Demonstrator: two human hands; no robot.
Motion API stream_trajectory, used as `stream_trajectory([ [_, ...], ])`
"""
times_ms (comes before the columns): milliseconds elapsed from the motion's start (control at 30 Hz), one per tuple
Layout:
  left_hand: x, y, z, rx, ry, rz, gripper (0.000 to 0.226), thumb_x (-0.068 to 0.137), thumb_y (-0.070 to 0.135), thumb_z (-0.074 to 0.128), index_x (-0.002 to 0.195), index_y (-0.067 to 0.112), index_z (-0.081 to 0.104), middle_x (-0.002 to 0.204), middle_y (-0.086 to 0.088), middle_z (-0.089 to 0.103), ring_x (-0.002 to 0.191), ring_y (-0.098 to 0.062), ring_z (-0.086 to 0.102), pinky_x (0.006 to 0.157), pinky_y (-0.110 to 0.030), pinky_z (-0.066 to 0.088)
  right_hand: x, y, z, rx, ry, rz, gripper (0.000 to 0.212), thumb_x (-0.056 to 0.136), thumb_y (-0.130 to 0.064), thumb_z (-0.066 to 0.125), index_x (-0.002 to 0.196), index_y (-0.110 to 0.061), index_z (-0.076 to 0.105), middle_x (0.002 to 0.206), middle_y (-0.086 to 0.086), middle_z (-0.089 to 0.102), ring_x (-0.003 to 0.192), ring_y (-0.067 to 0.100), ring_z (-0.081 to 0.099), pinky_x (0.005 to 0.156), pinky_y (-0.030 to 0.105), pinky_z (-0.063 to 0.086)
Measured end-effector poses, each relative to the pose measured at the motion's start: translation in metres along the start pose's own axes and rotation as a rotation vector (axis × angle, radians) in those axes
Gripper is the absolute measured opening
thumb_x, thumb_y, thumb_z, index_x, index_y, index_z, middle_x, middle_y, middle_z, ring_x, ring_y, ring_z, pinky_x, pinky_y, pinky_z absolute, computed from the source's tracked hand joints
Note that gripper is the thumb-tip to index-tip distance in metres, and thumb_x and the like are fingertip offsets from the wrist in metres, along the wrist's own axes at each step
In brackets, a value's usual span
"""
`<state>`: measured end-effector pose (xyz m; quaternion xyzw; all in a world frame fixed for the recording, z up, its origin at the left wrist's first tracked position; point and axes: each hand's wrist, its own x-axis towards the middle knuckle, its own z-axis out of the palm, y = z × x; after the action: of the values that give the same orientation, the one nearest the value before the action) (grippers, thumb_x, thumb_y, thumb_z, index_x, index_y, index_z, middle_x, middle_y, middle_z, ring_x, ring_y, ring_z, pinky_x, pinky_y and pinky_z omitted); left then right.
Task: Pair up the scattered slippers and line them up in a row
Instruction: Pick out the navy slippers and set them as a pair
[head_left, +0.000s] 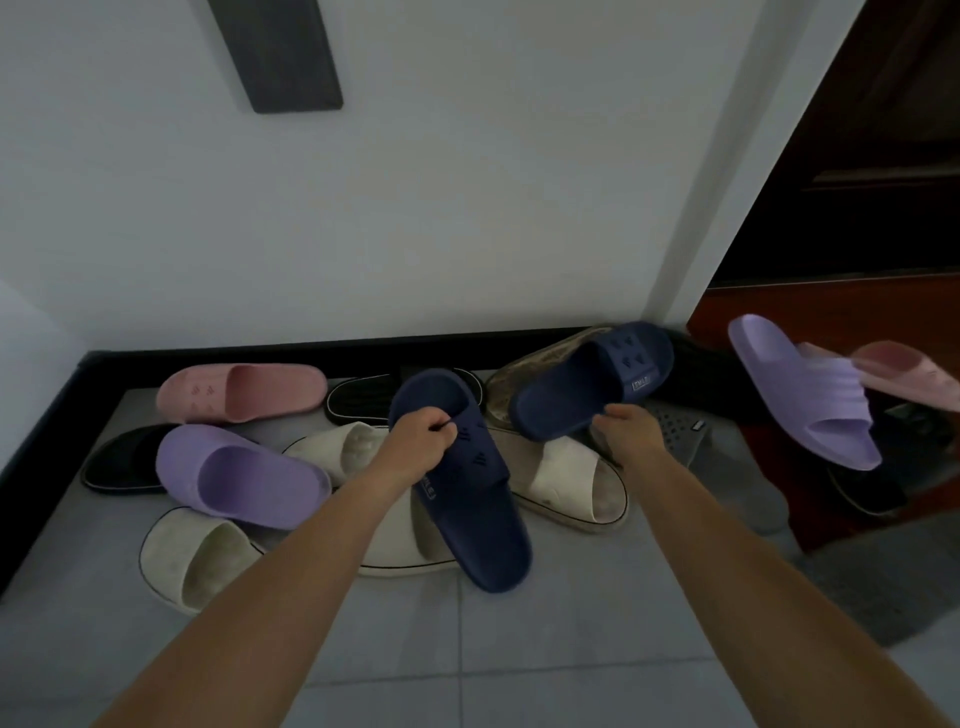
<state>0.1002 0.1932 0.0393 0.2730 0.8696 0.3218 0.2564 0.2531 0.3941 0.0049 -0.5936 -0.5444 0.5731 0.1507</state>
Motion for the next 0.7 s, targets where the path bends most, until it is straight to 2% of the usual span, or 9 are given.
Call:
stream_trajectory([
  [33, 0.003, 0.002, 0.000, -0.009, -0.004, 0.014, 0.017, 0.092, 0.017, 0.052, 0.076, 0.019, 0.054, 0.072, 0.004, 0.052, 0.066, -0.009, 0.046, 0.055, -0.023, 0.033, 0.009, -0.001, 0.002, -0.030, 0.041, 0.016, 0.015, 0.089, -0.013, 0.058, 0.085, 0.000, 0.063, 0.083, 0.013, 0.061, 0.093, 0.032, 0.061, 0.066, 0.027, 0.043],
  [67, 0.005, 0.003, 0.000, -0.023, -0.014, 0.027, 0.020, 0.092, 0.017, 0.052, 0.073, 0.019, 0.053, 0.070, 0.003, 0.051, 0.064, -0.010, 0.045, 0.055, -0.023, 0.032, 0.017, -0.002, 0.005, -0.034, 0.074, 0.047, 0.018, 0.090, -0.016, 0.058, 0.082, 0.000, 0.061, 0.076, 0.013, 0.059, 0.085, 0.031, 0.060, 0.063, 0.027, 0.042],
  [167, 0.005, 0.005, 0.002, -0.068, -0.050, 0.055, 0.026, 0.093, 0.015, 0.052, 0.068, 0.018, 0.050, 0.065, 0.002, 0.046, 0.061, -0.010, 0.042, 0.056, -0.026, 0.030, 0.037, 0.006, 0.017, 0.058, 0.062, 0.124, 0.042, 0.083, -0.024, 0.069, 0.111, 0.006, 0.058, 0.096, 0.018, 0.062, 0.084, 0.028, 0.055, 0.074, 0.037, 0.046],
  [200, 0.006, 0.005, 0.003, -0.065, -0.061, 0.062, 0.024, 0.093, 0.015, 0.052, 0.069, 0.017, 0.050, 0.065, 0.002, 0.046, 0.060, -0.010, 0.041, 0.056, -0.026, 0.030, 0.040, 0.006, 0.021, 0.093, 0.027, 0.144, 0.045, 0.082, -0.025, 0.070, 0.111, 0.006, 0.056, 0.097, 0.019, 0.061, 0.085, 0.030, 0.057, 0.074, 0.038, 0.046],
  [300, 0.009, -0.001, 0.006, -0.020, -0.089, 0.097, 0.025, 0.093, 0.017, 0.052, 0.068, 0.018, 0.051, 0.066, 0.001, 0.048, 0.061, -0.011, 0.043, 0.059, -0.028, 0.031, 0.053, 0.013, 0.027, 0.171, 0.002, 0.198, 0.030, 0.084, -0.025, 0.070, 0.091, 0.001, 0.056, 0.079, 0.015, 0.060, 0.070, 0.028, 0.061, 0.053, 0.033, 0.046],
  [400, 0.008, -0.012, 0.010, -0.009, -0.124, 0.114, 0.029, 0.093, 0.018, 0.053, 0.066, 0.024, 0.050, 0.064, 0.005, 0.048, 0.061, -0.009, 0.044, 0.060, -0.027, 0.033, 0.067, 0.021, 0.025, 0.221, -0.003, 0.239, 0.025, 0.088, -0.019, 0.063, 0.070, -0.006, 0.051, 0.063, 0.009, 0.052, 0.050, 0.017, 0.047, 0.042, 0.028, 0.032],
  [500, 0.001, -0.019, 0.010, 0.011, -0.124, 0.117, 0.028, 0.093, 0.019, 0.054, 0.066, 0.027, 0.051, 0.065, 0.006, 0.051, 0.062, -0.008, 0.046, 0.060, -0.024, 0.034, 0.064, 0.023, 0.022, 0.215, -0.047, 0.157, 0.024, 0.090, -0.015, 0.059, 0.068, -0.010, 0.052, 0.062, 0.008, 0.051, 0.053, 0.019, 0.045, 0.047, 0.031, 0.033],
  [600, -0.002, -0.020, 0.001, -0.004, -0.119, 0.092, 0.027, 0.092, 0.017, 0.055, 0.067, 0.025, 0.053, 0.071, 0.002, 0.054, 0.069, -0.012, 0.049, 0.068, -0.030, 0.037, 0.038, 0.020, 0.008, 0.128, -0.117, 0.003, 0.019, 0.091, -0.017, 0.058, 0.074, -0.008, 0.059, 0.064, 0.008, 0.056, 0.057, 0.019, 0.049, 0.049, 0.031, 0.036],
  [700, -0.011, -0.021, -0.010, 0.006, -0.122, 0.076, 0.028, 0.091, 0.015, 0.056, 0.065, 0.025, 0.053, 0.069, 0.004, 0.052, 0.069, -0.011, 0.048, 0.070, -0.030, 0.036, -0.001, 0.028, -0.011, -0.181, -0.242, -0.199, 0.016, 0.093, -0.015, 0.056, 0.078, -0.010, 0.061, 0.066, 0.008, 0.060, 0.058, 0.016, 0.053, 0.049, 0.026, 0.040],
])
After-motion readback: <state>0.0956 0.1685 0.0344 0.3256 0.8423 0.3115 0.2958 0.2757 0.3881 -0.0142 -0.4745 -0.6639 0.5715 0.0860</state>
